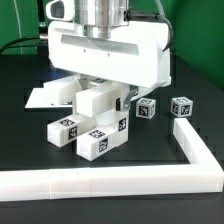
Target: Assemble chair
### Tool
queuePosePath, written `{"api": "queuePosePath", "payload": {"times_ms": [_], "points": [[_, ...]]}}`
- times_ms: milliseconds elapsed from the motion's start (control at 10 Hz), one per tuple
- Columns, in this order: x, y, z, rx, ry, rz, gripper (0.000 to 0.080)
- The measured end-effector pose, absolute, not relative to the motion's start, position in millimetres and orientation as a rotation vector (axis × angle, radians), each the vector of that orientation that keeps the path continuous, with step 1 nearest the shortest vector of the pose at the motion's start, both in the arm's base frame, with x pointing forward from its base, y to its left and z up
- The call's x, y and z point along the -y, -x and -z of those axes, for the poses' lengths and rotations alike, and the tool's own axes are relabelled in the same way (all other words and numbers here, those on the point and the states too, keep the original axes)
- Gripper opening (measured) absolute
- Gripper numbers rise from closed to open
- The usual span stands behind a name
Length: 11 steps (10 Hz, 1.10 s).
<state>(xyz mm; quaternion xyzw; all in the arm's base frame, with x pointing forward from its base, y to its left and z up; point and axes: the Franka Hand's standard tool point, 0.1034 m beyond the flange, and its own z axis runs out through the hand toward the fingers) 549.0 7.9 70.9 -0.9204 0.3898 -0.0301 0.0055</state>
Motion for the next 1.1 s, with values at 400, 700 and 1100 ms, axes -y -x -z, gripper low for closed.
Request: {"api": "queuePosePath", "payload": {"times_ms": [400,700,1100], "points": [[-6.2,-550.0,-71.7,-1.205,2.888,0.097,0.0648],[-0.3,-554.3,-85.4,-1.151,2.900,0.103,0.0648],[-10.7,-552.4,-128.3,-1.104,2.862,0.103,0.0648]]}}
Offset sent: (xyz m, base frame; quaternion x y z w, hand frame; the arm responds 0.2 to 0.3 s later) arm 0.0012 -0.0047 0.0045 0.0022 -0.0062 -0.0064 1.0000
